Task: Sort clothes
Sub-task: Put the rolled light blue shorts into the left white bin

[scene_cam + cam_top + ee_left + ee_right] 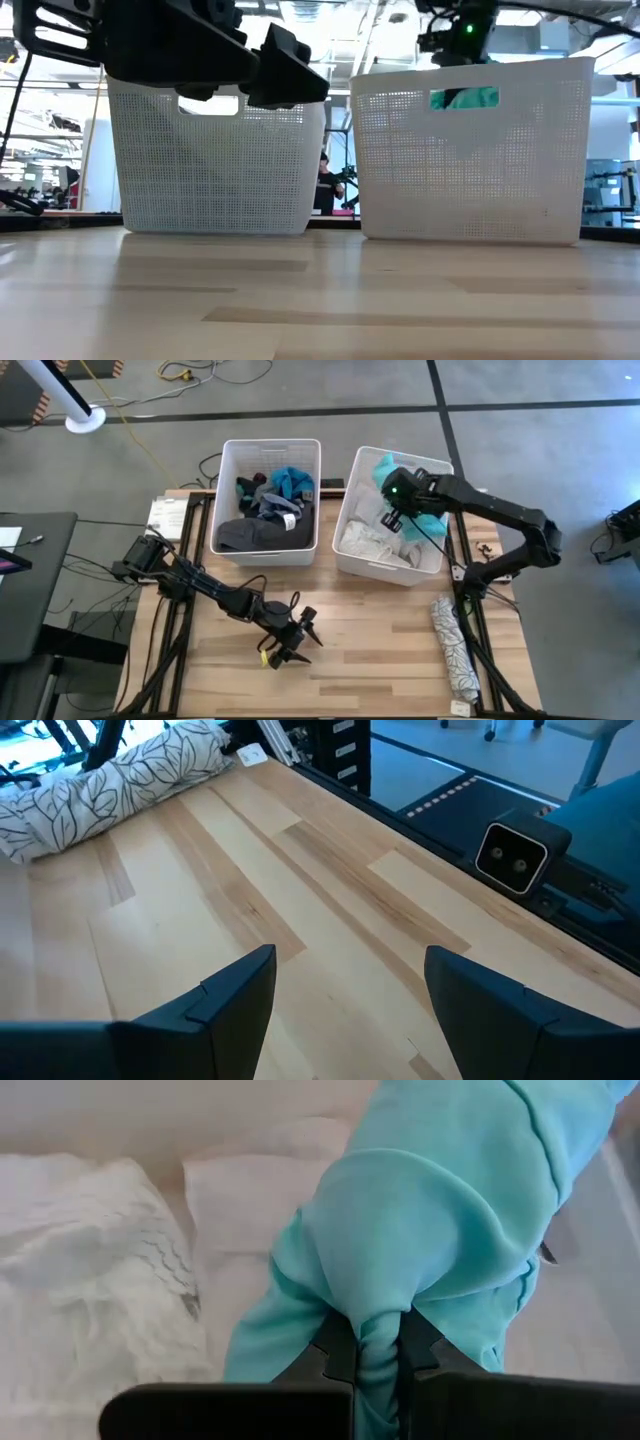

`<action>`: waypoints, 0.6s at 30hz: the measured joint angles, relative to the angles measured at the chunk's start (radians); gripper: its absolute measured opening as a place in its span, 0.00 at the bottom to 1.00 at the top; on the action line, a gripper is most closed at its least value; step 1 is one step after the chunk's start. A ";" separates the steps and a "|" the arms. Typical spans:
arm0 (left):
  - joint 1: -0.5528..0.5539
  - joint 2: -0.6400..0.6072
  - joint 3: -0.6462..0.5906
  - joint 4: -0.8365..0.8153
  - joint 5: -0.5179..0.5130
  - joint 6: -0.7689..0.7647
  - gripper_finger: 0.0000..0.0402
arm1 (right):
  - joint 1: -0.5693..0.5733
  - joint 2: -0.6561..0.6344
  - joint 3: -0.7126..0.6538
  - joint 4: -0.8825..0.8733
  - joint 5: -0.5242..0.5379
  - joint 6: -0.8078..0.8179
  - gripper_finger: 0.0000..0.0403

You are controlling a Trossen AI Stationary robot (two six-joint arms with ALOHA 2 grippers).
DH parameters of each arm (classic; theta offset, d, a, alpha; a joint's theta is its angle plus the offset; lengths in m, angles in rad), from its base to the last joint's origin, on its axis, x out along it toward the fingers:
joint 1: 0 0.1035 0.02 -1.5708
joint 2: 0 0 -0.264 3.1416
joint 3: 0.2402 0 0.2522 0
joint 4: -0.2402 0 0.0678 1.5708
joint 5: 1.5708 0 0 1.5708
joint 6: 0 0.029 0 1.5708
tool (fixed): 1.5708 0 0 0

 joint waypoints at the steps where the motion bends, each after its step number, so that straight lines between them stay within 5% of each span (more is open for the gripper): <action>1: 0.000 0.000 0.000 0.001 0.000 0.000 0.62 | -0.009 -0.010 -0.032 0.040 -0.007 -0.014 0.06; 18: 0.005 0.000 0.000 0.012 0.000 0.004 0.62 | -0.116 0.117 -0.334 0.421 -0.006 -0.261 0.06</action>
